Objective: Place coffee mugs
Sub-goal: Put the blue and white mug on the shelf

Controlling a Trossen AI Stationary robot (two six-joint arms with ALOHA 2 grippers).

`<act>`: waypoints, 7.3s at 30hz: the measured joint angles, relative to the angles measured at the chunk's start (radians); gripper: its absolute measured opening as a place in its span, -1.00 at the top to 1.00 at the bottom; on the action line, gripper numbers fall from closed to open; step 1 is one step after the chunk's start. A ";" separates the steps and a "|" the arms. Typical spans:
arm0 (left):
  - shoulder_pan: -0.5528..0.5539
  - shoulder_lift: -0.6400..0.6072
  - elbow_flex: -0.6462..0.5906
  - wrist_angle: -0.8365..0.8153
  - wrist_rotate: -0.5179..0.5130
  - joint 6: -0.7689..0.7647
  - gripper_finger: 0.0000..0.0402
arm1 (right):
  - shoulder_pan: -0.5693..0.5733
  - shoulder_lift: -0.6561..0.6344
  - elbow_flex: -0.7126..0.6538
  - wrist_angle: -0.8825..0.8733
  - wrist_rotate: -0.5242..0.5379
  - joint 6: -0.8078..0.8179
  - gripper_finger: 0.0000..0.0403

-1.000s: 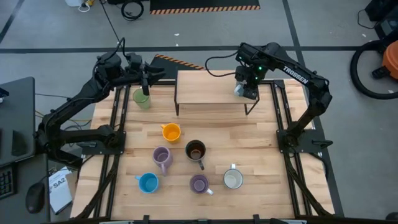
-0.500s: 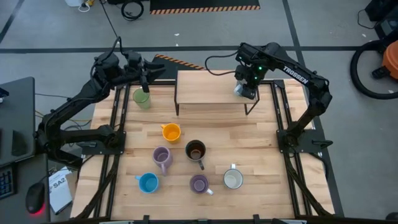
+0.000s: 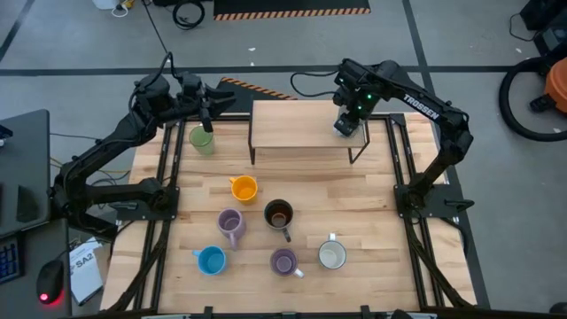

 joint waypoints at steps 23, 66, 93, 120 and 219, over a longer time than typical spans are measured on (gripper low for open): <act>0.000 0.000 0.000 0.047 0.000 0.007 0.27 | 0.009 0.000 0.000 0.012 0.049 -0.431 0.26; 0.000 0.006 0.000 0.067 -0.130 -0.078 0.27 | 0.025 0.064 0.016 0.053 0.025 0.032 0.77; -0.001 0.006 0.000 0.152 -0.019 -0.020 0.27 | -0.076 0.081 0.077 0.069 0.040 0.367 0.76; 0.000 0.005 0.000 0.155 0.095 0.037 0.27 | -0.100 0.083 0.074 0.144 -0.051 0.460 0.20; 0.000 0.006 0.000 0.157 0.018 -0.060 0.27 | -0.058 -0.166 -0.163 0.154 0.219 -1.305 0.24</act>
